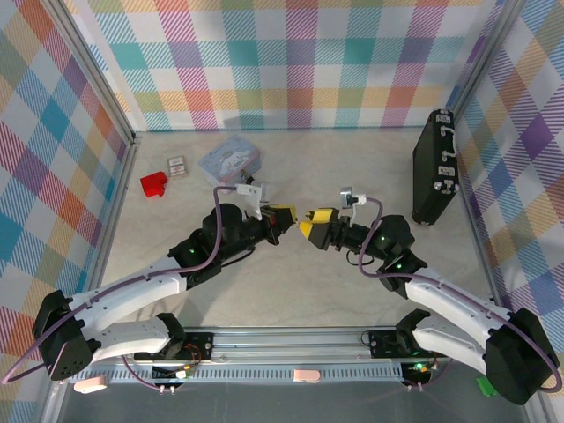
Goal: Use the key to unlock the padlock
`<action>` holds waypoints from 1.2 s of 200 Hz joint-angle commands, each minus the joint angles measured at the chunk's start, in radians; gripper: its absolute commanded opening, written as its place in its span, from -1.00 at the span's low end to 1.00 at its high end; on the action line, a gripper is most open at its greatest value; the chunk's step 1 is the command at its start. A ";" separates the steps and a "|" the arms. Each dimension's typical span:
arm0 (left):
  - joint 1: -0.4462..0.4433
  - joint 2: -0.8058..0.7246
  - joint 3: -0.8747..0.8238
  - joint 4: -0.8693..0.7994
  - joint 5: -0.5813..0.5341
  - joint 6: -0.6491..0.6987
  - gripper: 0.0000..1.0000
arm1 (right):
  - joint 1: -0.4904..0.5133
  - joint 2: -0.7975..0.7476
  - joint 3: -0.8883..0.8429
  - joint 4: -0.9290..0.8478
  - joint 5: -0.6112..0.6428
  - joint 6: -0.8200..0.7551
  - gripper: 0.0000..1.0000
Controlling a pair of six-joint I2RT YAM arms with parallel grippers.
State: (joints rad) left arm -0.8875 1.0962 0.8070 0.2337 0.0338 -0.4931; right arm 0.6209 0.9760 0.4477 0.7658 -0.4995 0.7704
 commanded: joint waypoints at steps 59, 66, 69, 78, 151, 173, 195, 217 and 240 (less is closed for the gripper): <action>0.011 -0.016 0.059 0.081 0.150 0.052 -1.00 | 0.002 -0.020 -0.049 0.185 -0.080 -0.009 0.22; 0.011 -0.016 0.057 0.086 0.148 0.049 -1.00 | 0.002 -0.019 -0.050 0.190 -0.080 -0.007 0.16; 0.010 -0.016 0.057 0.088 0.146 0.048 -1.00 | 0.002 -0.019 -0.050 0.194 -0.080 -0.004 0.14; 0.009 -0.014 0.054 0.095 0.149 0.044 -1.00 | 0.002 -0.013 -0.049 0.205 -0.084 0.001 0.08; 0.009 0.001 0.041 0.137 0.182 0.018 -1.00 | 0.002 0.039 -0.040 0.282 -0.105 0.039 -0.38; 0.010 0.008 0.036 0.149 0.187 0.012 -1.00 | 0.002 0.039 -0.040 0.276 -0.100 0.038 -0.45; 0.010 0.017 0.030 0.163 0.194 0.004 -1.00 | 0.002 0.038 -0.038 0.273 -0.099 0.036 -0.50; 0.011 0.026 0.027 0.174 0.197 -0.002 -1.00 | 0.002 0.038 -0.037 0.271 -0.094 0.038 -0.56; 0.010 0.032 0.022 0.181 0.201 -0.005 -1.00 | 0.002 0.033 -0.038 0.270 -0.086 0.037 -0.61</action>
State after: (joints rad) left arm -0.8875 1.1206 0.8349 0.3599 0.2165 -0.4858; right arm 0.6209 1.0157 0.4042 0.9939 -0.5842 0.8047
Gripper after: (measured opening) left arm 0.045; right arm 0.211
